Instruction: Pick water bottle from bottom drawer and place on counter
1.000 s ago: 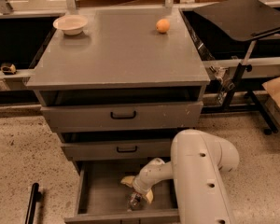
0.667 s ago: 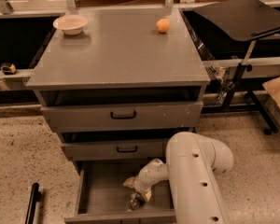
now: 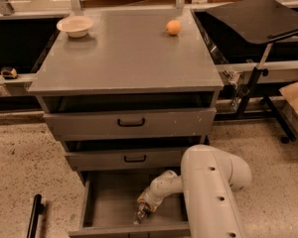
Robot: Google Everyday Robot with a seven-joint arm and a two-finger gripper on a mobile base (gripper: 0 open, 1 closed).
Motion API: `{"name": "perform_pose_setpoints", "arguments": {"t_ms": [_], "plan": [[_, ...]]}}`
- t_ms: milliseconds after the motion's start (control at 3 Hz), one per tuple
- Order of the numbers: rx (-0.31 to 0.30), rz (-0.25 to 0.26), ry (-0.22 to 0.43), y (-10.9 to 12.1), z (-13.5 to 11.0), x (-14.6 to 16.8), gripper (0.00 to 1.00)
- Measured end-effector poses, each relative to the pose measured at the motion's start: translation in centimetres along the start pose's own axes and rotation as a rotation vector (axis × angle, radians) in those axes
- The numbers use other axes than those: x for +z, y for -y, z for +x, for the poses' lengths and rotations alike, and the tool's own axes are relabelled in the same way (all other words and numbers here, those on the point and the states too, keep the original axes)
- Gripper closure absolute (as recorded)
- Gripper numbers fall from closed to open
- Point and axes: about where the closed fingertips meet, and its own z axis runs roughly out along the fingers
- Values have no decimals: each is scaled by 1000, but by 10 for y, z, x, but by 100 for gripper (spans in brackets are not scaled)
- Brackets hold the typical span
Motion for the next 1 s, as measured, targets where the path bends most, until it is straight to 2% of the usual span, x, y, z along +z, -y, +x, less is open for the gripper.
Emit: {"name": "perform_pose_setpoints", "arguments": {"t_ms": [333,667,1000], "plan": [[81,76,69,4,-10,-17,87],[187,211,226,16,-41,-58,100],[129,395,304,15,-61,-140,100]]}}
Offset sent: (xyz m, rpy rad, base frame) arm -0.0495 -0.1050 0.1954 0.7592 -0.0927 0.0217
